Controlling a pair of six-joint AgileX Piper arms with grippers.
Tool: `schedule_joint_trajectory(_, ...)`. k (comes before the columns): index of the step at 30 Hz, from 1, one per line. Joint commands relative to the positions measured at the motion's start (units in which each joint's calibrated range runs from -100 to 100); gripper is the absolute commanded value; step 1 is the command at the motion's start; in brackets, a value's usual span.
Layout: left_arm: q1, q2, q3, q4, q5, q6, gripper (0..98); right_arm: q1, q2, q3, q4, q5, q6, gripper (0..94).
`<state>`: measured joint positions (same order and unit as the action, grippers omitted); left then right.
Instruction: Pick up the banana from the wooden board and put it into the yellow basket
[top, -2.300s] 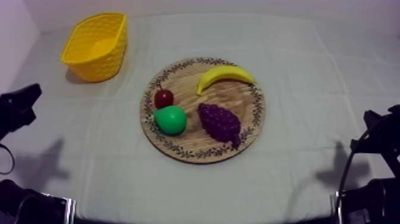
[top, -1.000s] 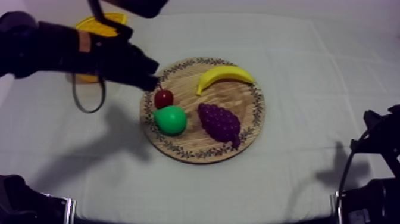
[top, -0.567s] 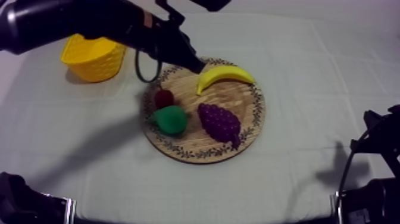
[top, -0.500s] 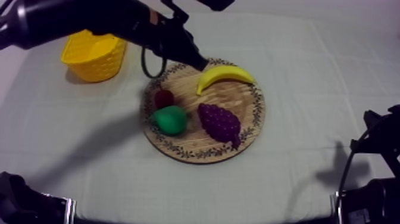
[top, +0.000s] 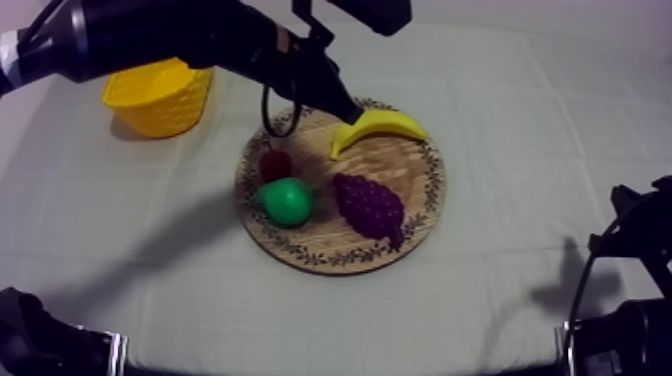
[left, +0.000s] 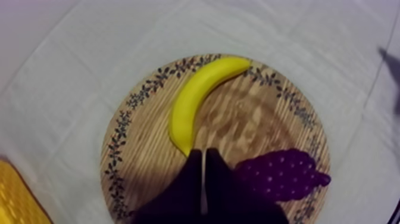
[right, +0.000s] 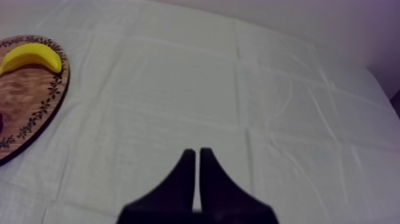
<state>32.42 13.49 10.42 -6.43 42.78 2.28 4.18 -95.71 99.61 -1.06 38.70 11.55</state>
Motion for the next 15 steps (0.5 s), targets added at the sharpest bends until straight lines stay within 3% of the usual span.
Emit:
schedule_joint_trajectory(1,0.26,-0.17,-0.05,-0.39,-0.45,1.11,1.6,0.03,-0.05,0.05,0.01,0.01,0.0,0.4)
schedule_joint_trajectory(13,0.35,-1.02,1.68,-0.64,-2.83,3.56,1.3,0.03,-0.05,0.05,0.01,0.01,0.0,0.4)
schedule_joint_trajectory(14,0.39,-1.05,1.76,-0.64,-2.88,3.69,4.4,0.03,-0.05,0.05,0.01,0.01,0.0,0.4)
schedule_joint_trajectory(15,0.42,-1.08,1.86,-0.68,-2.92,4.0,14.8,0.03,-0.05,0.05,0.01,0.01,0.0,0.4)
